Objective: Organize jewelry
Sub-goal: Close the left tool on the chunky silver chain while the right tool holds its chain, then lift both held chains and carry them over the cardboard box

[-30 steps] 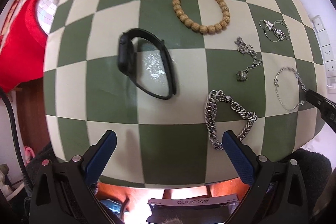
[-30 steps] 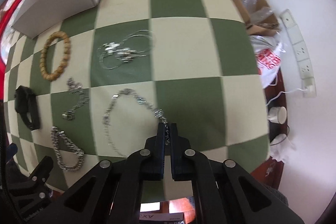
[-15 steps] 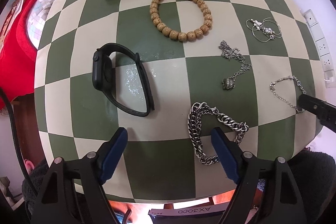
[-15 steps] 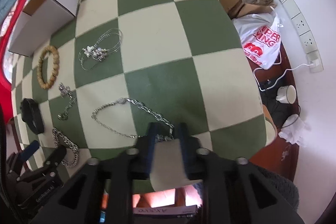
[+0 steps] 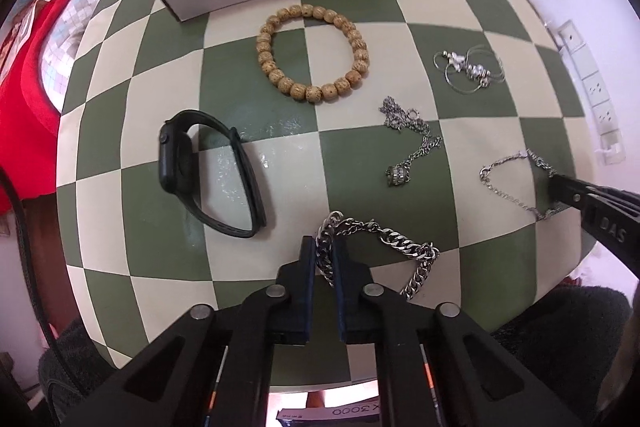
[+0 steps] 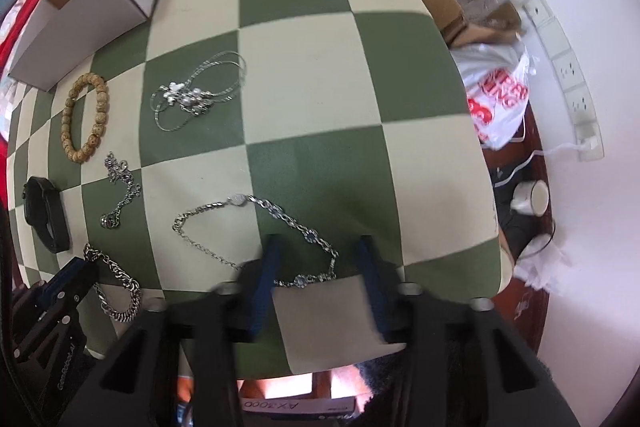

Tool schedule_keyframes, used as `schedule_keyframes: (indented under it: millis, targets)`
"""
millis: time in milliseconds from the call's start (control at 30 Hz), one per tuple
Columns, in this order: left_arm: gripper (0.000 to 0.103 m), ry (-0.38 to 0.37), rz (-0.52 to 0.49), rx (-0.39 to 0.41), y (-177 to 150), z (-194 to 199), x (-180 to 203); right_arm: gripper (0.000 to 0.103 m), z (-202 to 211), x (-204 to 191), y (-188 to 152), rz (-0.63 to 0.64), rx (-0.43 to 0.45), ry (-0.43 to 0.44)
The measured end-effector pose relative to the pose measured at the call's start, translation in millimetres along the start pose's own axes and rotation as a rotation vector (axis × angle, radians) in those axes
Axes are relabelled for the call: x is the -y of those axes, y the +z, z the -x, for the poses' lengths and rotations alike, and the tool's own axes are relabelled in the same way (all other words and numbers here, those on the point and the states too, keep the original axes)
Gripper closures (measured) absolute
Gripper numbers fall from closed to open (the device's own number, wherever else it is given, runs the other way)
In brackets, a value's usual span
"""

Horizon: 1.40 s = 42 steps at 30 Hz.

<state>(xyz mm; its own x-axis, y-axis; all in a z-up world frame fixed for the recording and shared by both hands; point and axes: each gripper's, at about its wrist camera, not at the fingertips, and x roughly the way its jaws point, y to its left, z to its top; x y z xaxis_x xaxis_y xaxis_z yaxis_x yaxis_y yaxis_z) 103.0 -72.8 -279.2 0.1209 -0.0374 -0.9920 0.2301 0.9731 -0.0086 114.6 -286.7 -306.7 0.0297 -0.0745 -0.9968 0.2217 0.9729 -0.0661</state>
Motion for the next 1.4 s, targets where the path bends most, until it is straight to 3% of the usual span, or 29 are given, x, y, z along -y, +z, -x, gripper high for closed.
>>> schedule_keyframes:
  millis: [167,300,367,433,500,567,633,833,900,967,1033,1167,1400]
  targets:
    - [0.103,-0.014,0.005,0.039,9,20,-15,0.100,1,3,-1,-0.012,0.022,0.032]
    - [0.103,-0.079,0.028,0.044,14,30,-30,0.100,16,2,-5,-0.036,0.063,0.078]
    - [0.102,-0.153,0.063,0.013,8,27,-42,0.100,23,2,-4,-0.044,0.076,0.096]
    - [0.099,-0.210,0.117,-0.073,2,16,-47,0.100,31,1,-4,-0.038,0.086,0.105]
    - [0.088,-0.211,0.116,-0.114,5,7,-44,0.100,34,0,-3,-0.033,0.092,0.105]
    - [0.047,-0.198,0.105,-0.122,1,2,-40,0.100,34,1,-1,-0.038,0.097,0.106]
    - [0.029,-0.202,0.095,-0.114,-3,-2,-35,0.100,32,2,-1,-0.052,0.096,0.103]
    - [0.030,-0.043,0.040,-0.043,-11,-11,-16,0.100,26,-3,-5,-0.049,0.079,0.095]
    - [0.041,0.004,-0.010,0.007,-15,-10,-6,0.100,23,-6,-8,-0.037,0.074,0.087]
    - [0.097,0.002,-0.062,0.059,-23,-3,2,0.100,21,-7,-10,-0.032,0.068,0.084]
    - [0.097,0.013,-0.100,0.055,-27,-3,7,0.100,19,-8,-12,-0.025,0.063,0.078]
    - [0.097,-0.034,-0.062,0.046,-30,0,-6,0.100,21,-9,-13,-0.021,0.077,0.073]
    - [0.097,-0.077,-0.028,0.112,-22,53,-50,0.100,45,-5,-10,-0.051,0.141,0.126]
